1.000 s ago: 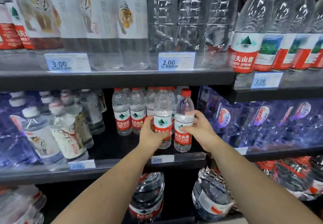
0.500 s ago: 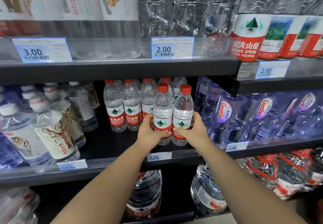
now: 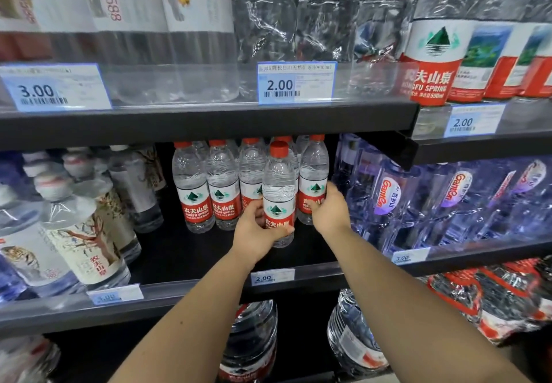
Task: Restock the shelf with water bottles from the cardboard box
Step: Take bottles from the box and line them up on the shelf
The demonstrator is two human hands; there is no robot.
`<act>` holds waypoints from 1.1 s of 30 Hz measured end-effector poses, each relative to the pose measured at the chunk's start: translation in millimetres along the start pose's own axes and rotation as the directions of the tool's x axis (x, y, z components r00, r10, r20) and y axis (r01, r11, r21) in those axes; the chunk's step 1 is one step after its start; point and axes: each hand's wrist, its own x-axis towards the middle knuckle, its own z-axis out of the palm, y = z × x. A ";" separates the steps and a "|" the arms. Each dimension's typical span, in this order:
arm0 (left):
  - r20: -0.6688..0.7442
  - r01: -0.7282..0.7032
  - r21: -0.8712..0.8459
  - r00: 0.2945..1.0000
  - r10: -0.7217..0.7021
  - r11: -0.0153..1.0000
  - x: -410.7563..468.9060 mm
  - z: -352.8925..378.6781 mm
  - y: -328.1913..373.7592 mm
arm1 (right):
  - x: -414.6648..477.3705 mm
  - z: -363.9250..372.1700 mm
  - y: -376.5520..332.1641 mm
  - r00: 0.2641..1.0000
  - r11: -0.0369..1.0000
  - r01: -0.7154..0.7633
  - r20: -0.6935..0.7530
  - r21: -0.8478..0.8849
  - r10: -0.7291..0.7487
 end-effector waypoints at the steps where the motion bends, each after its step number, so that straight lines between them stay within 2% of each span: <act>1: -0.004 -0.003 -0.001 1.000 0.003 1.000 0.7 0.1 -1.5 | 3.2 0.9 0.7 1.000 1.000 -0.003 0.003 -0.023 0.003; 5: -0.021 -0.015 0.016 1.000 0.015 1.000 3.6 0.8 -5.8 | 11.6 4.6 5.6 0.999 0.996 -0.044 0.014 -0.082 0.045; 10: -0.016 -0.034 0.046 0.999 0.035 0.998 2.3 0.9 -6.9 | 0.7 -1.3 11.6 0.998 0.996 -0.061 -0.015 0.062 0.062; 13: -0.017 -0.020 0.051 1.000 0.021 0.998 -0.7 0.5 -5.4 | -17.6 -9.5 7.8 1.000 0.986 0.011 -0.028 0.168 -0.006; 15: -0.024 -0.006 0.044 1.000 0.007 0.999 -2.4 -1.0 -4.5 | -29.2 -13.2 3.4 0.991 0.966 0.011 0.125 0.260 -0.044; 17: -0.009 -0.005 0.060 1.000 0.005 0.998 -4.1 -2.2 -1.9 | -39.4 -12.3 -0.9 0.941 0.954 -0.039 0.333 0.298 -0.066; 19: 0.040 -0.013 0.088 0.999 0.010 0.996 -4.6 -1.0 1.5 | -47.0 -8.2 -4.9 0.916 0.959 -0.046 0.395 0.279 -0.071; 23: 0.157 -0.026 0.131 0.988 0.005 0.991 -2.4 7.6 6.0 | -57.4 -9.8 -6.8 0.977 0.957 0.016 0.199 0.288 -0.076; 26: 0.204 -0.048 0.104 0.979 0.026 0.993 0.3 18.9 10.5 | -58.9 -19.0 1.3 0.996 0.961 -0.021 0.089 0.277 -0.004; 30: 0.224 -0.080 0.080 0.973 0.061 0.994 1.4 41.7 15.0 | -50.6 -31.7 12.0 0.999 0.977 -0.045 0.025 0.209 0.041; 33: 0.196 -0.073 0.077 0.979 0.057 0.994 2.0 52.8 17.0 | -43.4 -34.7 18.4 0.998 0.986 -0.055 0.030 0.155 0.051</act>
